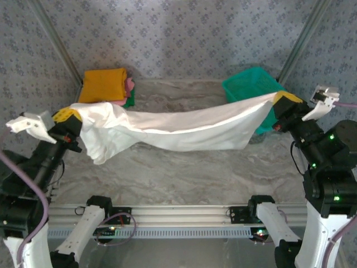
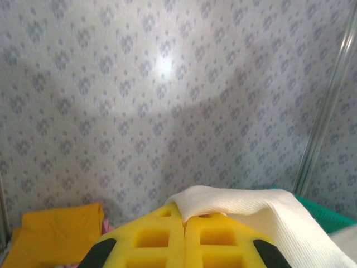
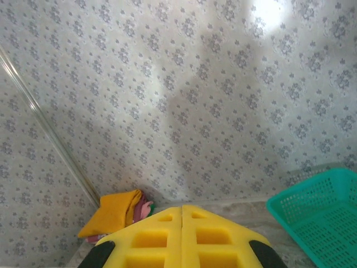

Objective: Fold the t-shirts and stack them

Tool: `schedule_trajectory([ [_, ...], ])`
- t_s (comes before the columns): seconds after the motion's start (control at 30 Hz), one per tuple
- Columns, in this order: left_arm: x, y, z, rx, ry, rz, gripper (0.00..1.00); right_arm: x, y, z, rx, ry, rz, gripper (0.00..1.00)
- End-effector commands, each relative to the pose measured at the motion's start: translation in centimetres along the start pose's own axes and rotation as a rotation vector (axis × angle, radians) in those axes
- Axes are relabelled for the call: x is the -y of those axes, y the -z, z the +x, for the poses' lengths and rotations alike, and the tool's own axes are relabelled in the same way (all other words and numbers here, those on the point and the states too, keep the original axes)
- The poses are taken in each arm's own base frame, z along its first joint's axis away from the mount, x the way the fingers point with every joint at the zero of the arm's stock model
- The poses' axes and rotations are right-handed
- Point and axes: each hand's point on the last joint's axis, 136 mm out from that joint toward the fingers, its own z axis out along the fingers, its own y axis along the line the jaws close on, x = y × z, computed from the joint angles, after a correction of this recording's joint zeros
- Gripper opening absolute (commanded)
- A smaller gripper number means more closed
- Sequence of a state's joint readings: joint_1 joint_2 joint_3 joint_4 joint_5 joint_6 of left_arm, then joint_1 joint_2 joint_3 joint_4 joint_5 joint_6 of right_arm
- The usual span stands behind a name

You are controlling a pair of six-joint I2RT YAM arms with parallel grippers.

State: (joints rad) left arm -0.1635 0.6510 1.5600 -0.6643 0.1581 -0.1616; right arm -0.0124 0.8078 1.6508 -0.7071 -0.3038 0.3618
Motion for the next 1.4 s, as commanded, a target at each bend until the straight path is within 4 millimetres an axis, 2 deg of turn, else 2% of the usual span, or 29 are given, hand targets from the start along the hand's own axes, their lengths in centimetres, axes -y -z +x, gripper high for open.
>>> schedule_trajectory([
  [0.0, -0.9, -4.1, 1.7, -0.107, 0.006, -0.014, 0.0, 2.2, -4.9, 2.0, -0.103, -0.03, 0.027, 0.0],
  [0.07, -2.1, -7.4, 2.4, -0.129, -0.033, -0.048, 0.0, 3.9, -8.6, 3.2, -0.147, -0.046, 0.043, 0.0],
  [0.13, -3.9, -11.6, 4.4, -0.202, -0.083, -0.092, 0.0, 6.0, -12.9, 4.3, -0.174, -0.058, 0.069, 0.0],
  [0.3, -9.9, -23.3, 12.3, -0.362, -0.026, -0.126, 0.0, 12.0, -24.1, 9.4, -0.265, -0.051, 0.173, 0.0],
  [0.43, -15.2, -31.5, 19.2, -0.491, -0.097, -0.177, 0.0, 17.3, -32.8, 15.4, -0.378, -0.057, 0.249, 0.0],
  [0.53, -18.3, -37.0, 24.2, -0.58, -0.151, -0.187, 0.0, 19.7, -38.5, 19.5, -0.422, -0.088, 0.254, 0.0],
  [0.57, -19.0, -38.7, 25.7, -0.592, -0.155, -0.188, 0.15, 20.3, -40.2, 20.6, -0.427, -0.092, 0.258, 0.15],
  [0.6, -19.6, -40.2, 26.9, -0.61, -0.154, -0.179, 0.37, 20.7, -41.6, 21.6, -0.437, -0.094, 0.252, 0.37],
  [0.63, -20.0, -41.1, 28.5, -0.641, -0.146, -0.17, 0.47, 20.6, -42.3, 21.8, -0.441, -0.09, 0.244, 0.46],
  [0.67, -20.5, -42.0, 29.1, -0.654, -0.138, -0.18, 0.61, 20.6, -43.0, 22.5, -0.461, -0.093, 0.241, 0.55],
  [0.7, -20.9, -42.3, 29.5, -0.668, -0.128, -0.192, 0.86, 20.2, -43.3, 22.4, -0.466, -0.097, 0.232, 0.65],
  [0.73, -21.0, -42.4, 30.0, -0.686, -0.118, -0.193, 0.98, 20.0, -43.4, 22.3, -0.466, -0.097, 0.224, 0.74],
  [0.83, -20.1, -41.8, 28.6, -0.686, -0.079, -0.195, 0.98, 18.8, -42.0, 20.4, -0.46, -0.075, 0.215, 0.77],
  [0.9, -18.9, -40.1, 28.0, -0.733, -0.036, -0.208, 0.98, 18.1, -39.7, 19.5, -0.482, -0.07, 0.223, 0.77],
  [0.97, -16.7, -38.1, 29.1, -0.839, -0.02, -0.191, 0.98, 17.4, -36.8, 19.3, -0.496, -0.07, 0.235, 0.77],
  [1.03, -13.8, -35.4, 31.4, -1.0, -0.051, -0.174, 0.74, 16.8, -33.2, 20.4, -0.503, -0.085, 0.242, 0.73],
  [1.07, -12.6, -34.5, 32.4, -1.058, -0.065, -0.169, 0.73, 16.9, -31.5, 21.2, -0.505, -0.098, 0.261, 0.68],
  [1.13, -10.0, -33.0, 34.1, -1.152, -0.071, -0.142, 0.77, 17.7, -27.9, 23.3, -0.544, -0.114, 0.312, 0.6],
  [1.2, -6.6, -32.8, 34.5, -1.171, -0.092, -0.08, 0.8, 20.0, -24.6, 25.6, -0.594, -0.126, 0.401, 0.55],
  [1.27, -2.8, -33.2, 32.6, -1.099, -0.134, 0.008, 0.82, 21.2, -22.4, 27.9, -0.675, -0.161, 0.419, 0.55],
  [1.3, -1.2, -33.7, 31.4, -1.007, -0.129, 0.059, 0.85, 22.1, -21.8, 28.2, -0.681, -0.166, 0.431, 0.55],
  [1.33, -0.8, -33.7, 28.8, -0.861, -0.109, 0.064, 0.97, 22.4, -21.5, 28.4, -0.68, -0.171, 0.43, 0.55],
  [1.37, -1.8, -32.7, 26.5, -0.75, -0.109, 0.024, 0.99, 22.6, -21.1, 28.5, -0.686, -0.179, 0.433, 0.55],
])
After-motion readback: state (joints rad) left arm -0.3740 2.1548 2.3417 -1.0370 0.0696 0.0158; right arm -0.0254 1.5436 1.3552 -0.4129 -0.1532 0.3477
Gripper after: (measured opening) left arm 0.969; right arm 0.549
